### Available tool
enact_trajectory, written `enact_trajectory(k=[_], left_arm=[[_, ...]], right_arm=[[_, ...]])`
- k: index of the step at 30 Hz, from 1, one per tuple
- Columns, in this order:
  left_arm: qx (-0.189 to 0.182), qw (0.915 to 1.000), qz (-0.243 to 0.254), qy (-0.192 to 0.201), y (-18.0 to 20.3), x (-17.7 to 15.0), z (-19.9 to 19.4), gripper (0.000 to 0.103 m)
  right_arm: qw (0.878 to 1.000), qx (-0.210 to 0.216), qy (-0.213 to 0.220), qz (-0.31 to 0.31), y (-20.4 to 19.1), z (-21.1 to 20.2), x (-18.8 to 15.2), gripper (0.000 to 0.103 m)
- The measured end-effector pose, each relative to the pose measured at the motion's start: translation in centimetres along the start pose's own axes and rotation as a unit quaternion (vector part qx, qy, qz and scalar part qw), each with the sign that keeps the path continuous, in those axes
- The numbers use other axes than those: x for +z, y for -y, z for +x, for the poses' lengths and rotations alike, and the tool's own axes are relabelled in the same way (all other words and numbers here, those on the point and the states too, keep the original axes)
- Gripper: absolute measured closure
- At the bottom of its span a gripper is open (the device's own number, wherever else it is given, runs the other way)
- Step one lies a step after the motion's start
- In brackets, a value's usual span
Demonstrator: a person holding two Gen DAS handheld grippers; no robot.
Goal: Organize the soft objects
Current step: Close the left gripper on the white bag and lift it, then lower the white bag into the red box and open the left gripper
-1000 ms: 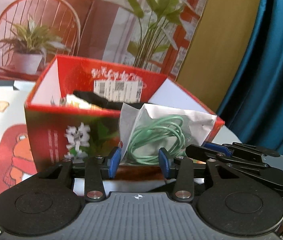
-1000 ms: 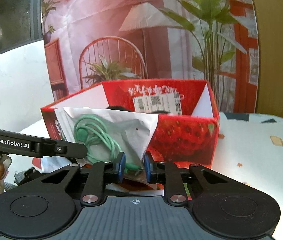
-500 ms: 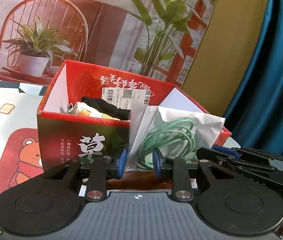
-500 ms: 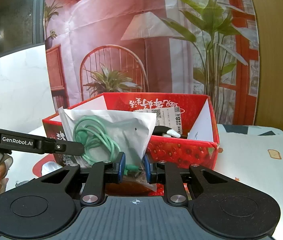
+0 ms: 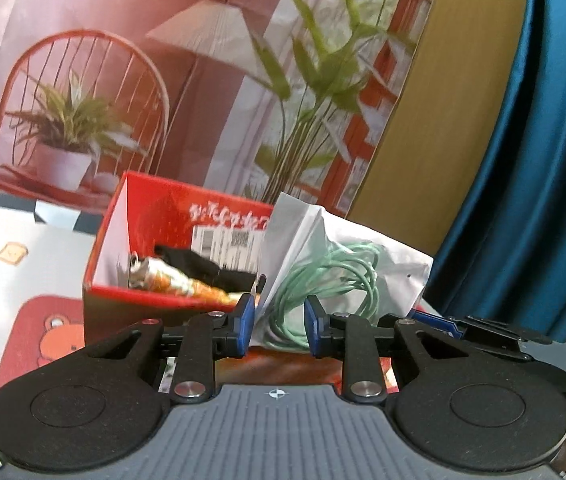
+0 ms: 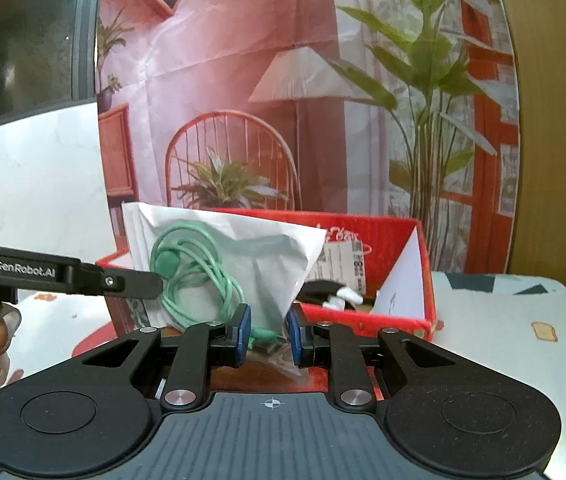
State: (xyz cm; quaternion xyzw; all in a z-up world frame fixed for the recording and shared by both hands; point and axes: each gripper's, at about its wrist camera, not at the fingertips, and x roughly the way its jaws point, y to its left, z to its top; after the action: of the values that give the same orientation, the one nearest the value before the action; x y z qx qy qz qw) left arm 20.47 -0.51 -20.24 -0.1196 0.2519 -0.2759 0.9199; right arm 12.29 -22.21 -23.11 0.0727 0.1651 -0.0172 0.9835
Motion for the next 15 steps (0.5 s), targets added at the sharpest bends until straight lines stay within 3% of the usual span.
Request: enact_trajectory(k=[15], left_arm=[[0.003,0.9984,-0.006,0.056,0.0,3.9,-0.8,0.074]], right_arm=[[0.997,0.019,0.051,-0.051,-1.5,0.1,4.8,0.084]])
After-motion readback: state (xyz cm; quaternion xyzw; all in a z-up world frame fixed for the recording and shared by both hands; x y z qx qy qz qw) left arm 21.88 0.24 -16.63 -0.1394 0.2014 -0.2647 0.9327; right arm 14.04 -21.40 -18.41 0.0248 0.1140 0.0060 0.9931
